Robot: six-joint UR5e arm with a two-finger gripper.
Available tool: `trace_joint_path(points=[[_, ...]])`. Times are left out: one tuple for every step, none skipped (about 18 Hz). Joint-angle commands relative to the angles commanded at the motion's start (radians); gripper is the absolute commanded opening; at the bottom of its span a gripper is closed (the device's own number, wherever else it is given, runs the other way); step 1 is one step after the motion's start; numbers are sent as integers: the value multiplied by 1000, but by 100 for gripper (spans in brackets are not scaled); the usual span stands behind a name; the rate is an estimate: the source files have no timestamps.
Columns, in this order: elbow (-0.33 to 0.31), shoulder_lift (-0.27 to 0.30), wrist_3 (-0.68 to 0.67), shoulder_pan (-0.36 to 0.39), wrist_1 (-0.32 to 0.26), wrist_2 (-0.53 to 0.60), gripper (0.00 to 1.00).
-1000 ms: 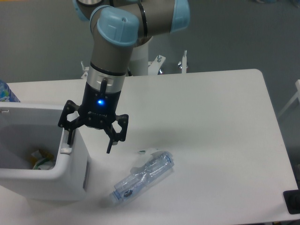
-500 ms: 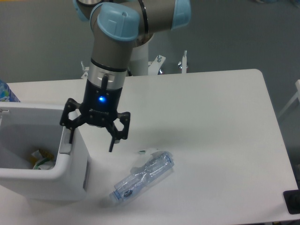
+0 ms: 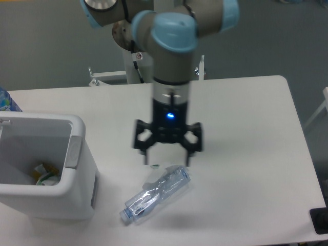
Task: Open the trash can
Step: 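Lift the gripper away from the opened trash can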
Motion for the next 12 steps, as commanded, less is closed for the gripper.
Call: trace_joint_path(points=[[-2,-20,70,15,0,17,100],[-2,-37,149,32,0,28,100],[0,-55,225,43,-2,37,100],[2,-69,291,57,-3,49,100],[2,-80,348,72,-3,66,100],[2,-92,394,75,-5,84,100],[2,-97,430,75,-8,109,100],[-3,-98,456,75,-8,133,100],[-5,-101,474,75,-9,156,100],[-6,-106,488,77,-9,175,100],[-8,-109,499,77,-9,184,100],[-8,-114,504,77,-8,186,100]])
